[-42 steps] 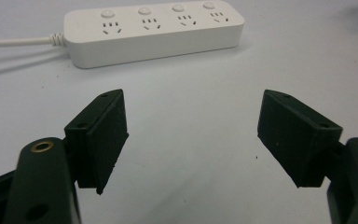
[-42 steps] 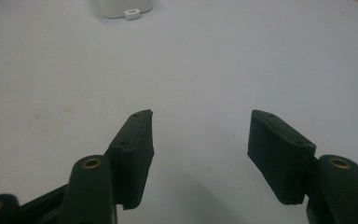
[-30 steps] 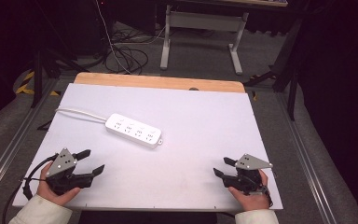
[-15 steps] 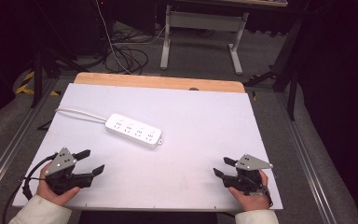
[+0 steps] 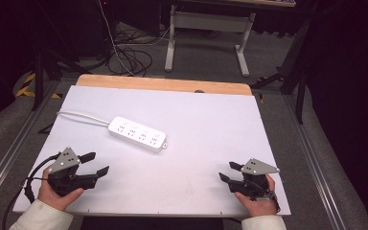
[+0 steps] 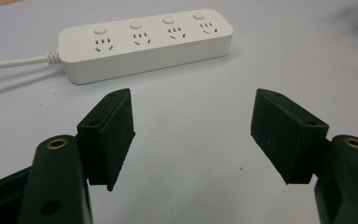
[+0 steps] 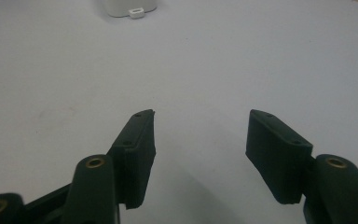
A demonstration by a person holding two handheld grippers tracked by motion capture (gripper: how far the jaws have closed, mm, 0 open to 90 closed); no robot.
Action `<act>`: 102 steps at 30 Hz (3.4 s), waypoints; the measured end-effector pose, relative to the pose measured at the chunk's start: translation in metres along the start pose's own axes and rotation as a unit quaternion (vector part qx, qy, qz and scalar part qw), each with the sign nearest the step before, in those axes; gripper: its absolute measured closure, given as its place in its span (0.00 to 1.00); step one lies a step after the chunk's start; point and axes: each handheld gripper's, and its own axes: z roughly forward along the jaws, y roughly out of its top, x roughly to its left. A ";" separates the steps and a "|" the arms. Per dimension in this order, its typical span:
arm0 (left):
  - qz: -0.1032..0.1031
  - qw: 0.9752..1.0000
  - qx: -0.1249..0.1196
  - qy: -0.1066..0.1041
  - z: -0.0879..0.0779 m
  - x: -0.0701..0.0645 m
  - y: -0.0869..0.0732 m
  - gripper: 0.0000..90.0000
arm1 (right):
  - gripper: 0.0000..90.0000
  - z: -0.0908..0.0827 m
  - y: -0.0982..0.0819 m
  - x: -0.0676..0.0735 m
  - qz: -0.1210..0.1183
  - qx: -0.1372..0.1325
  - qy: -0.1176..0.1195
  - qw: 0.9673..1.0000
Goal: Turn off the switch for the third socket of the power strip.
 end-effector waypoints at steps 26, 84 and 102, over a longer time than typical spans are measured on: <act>0.019 0.999 0.025 -0.004 0.025 -0.005 0.060 0.39 | 0.47 0.001 0.000 0.000 -0.001 0.002 0.000 1.000; 0.025 0.995 0.094 0.004 0.129 -0.007 0.122 0.53 | 0.47 0.000 -0.001 -0.001 -0.005 -0.001 0.007 1.000; -0.026 0.997 0.078 -0.009 0.155 0.010 0.110 0.99 | 0.47 0.000 -0.001 0.000 -0.007 -0.001 0.013 1.000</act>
